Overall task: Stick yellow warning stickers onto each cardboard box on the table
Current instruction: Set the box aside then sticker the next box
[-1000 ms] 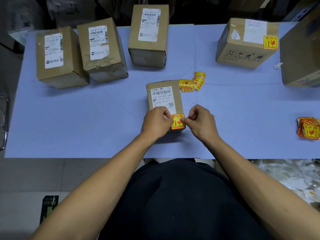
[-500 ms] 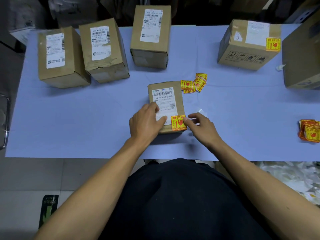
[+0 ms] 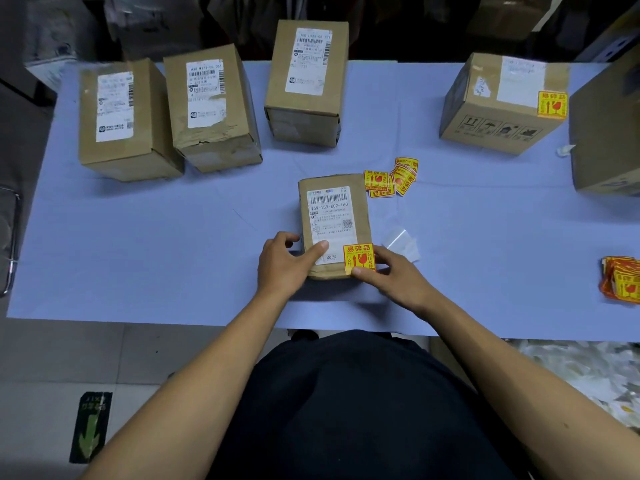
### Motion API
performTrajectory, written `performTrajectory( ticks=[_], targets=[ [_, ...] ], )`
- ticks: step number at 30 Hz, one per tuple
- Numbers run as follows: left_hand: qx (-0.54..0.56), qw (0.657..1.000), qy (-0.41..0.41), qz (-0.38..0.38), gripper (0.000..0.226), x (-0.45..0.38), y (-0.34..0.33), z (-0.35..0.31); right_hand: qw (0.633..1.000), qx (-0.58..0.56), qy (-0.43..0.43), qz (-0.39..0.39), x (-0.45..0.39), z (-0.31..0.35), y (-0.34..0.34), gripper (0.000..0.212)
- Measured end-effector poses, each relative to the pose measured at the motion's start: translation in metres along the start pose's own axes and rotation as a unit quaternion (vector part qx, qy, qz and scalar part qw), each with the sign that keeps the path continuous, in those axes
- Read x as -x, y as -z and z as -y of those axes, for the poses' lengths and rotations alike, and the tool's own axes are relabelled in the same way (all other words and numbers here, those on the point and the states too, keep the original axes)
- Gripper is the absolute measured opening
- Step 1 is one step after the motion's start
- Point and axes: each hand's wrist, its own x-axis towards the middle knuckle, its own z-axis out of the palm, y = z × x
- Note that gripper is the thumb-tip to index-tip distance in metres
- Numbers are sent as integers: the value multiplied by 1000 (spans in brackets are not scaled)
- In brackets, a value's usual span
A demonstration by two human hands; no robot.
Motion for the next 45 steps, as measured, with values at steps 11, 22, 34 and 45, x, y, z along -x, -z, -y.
performTrajectory(
  ticks=[11,22,34,45],
  targets=[
    [255,963,6,87,54,-17,-20,-16,994,-88,10,-64,-39,42,-16,41],
    [325,939,-12,114,43,-19,-35,-33,986,-99,-4,-135,-37,45,-12,44],
    [285,938,-82,178,41,-94,-57,-172,963,-134,31,-232,-85,95,104,42],
    [280,945,-5,169,38,-209,-79,-237,967,-121,1,-224,-200,127,163,38]
  ],
)
